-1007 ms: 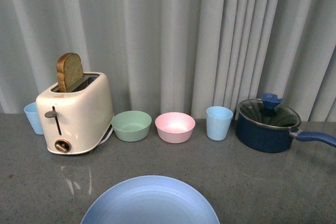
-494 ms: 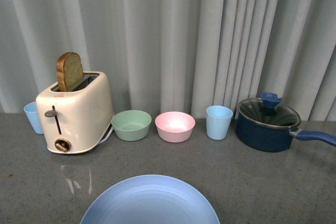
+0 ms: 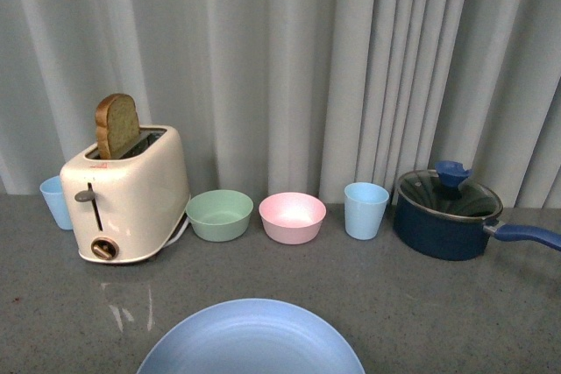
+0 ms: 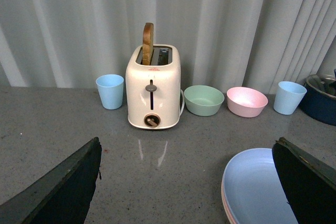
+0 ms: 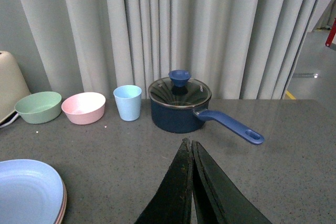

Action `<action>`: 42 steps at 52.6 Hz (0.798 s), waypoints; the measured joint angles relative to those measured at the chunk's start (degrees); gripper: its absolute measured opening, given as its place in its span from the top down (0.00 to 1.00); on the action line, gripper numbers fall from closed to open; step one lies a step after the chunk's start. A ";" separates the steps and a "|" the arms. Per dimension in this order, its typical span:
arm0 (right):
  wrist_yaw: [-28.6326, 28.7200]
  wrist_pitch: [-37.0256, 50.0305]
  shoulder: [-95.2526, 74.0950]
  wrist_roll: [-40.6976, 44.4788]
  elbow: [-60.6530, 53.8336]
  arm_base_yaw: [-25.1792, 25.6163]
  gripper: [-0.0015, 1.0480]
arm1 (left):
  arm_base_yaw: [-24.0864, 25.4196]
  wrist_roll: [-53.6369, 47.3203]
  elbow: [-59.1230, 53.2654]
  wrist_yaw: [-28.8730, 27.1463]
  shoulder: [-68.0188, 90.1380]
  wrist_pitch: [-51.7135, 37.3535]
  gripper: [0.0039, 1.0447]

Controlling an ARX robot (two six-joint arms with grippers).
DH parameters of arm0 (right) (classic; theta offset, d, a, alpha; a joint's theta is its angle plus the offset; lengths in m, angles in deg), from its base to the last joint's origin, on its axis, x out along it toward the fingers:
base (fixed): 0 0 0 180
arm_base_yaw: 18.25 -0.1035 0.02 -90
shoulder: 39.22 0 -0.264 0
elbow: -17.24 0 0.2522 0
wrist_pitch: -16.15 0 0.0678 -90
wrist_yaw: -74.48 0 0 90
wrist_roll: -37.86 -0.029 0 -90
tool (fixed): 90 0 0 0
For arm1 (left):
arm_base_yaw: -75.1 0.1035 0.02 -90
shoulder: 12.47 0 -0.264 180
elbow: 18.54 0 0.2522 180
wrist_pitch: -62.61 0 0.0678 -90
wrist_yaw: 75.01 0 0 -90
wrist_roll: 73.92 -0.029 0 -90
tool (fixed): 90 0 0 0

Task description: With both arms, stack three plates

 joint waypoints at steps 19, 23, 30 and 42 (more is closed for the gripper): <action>0.00 -7.50 7.67 0.00 0.00 0.00 0.97 | 0.00 0.00 0.00 0.00 0.00 0.00 0.06; 0.00 -8.96 9.11 0.00 0.00 0.00 0.97 | 0.00 0.00 0.00 0.00 0.00 -0.02 0.06; 0.00 -11.45 11.61 0.00 0.00 0.00 0.97 | 0.00 0.00 0.00 0.00 0.00 0.00 0.06; 0.09 -21.40 21.14 0.00 0.02 0.00 0.97 | 0.00 0.00 0.00 0.02 -0.07 0.00 0.06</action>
